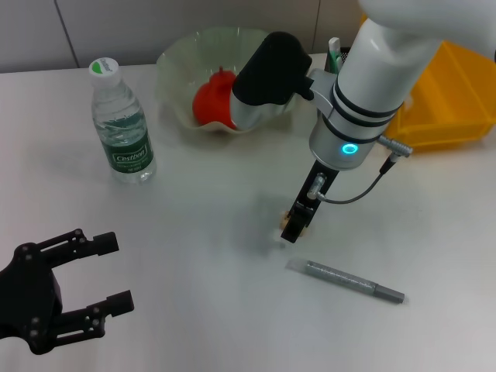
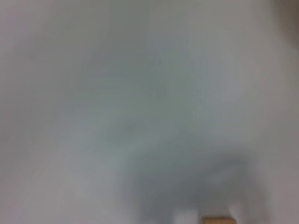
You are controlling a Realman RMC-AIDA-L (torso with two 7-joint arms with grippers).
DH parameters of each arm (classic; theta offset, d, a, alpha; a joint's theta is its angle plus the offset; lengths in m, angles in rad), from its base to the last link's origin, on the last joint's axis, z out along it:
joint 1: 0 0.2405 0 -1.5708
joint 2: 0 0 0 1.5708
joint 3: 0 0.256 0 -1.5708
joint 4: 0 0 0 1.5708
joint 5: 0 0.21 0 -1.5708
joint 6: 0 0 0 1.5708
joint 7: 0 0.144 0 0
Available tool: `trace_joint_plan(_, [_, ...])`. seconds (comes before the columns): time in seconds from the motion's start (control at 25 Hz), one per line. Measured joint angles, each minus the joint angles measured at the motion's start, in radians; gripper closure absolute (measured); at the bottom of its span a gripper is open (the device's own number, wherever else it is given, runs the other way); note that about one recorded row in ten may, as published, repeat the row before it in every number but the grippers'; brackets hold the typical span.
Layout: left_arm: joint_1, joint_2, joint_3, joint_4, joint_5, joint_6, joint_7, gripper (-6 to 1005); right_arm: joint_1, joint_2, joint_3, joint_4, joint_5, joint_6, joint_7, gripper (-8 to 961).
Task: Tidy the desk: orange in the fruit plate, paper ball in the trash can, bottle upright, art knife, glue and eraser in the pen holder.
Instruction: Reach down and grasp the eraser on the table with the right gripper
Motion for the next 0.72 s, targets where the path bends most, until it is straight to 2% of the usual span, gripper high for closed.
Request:
trace_joint_plan(0.16, [0.000,-0.001,0.000,0.000,0.000,0.000,0.001,230,0.000,0.000,-0.014,0.006,0.022,0.016,0.001,331])
trace_joint_plan(0.24, [0.000,-0.001,0.003,-0.001,0.000,0.001,0.002,230,0.001,0.000,-0.019,0.007,0.026,0.018,0.003,263])
trace_joint_plan(0.72, [0.001,-0.001,-0.001,-0.002,0.000,0.004,0.004,231,0.005,0.000,-0.085,0.020,0.026,0.041,0.043,402])
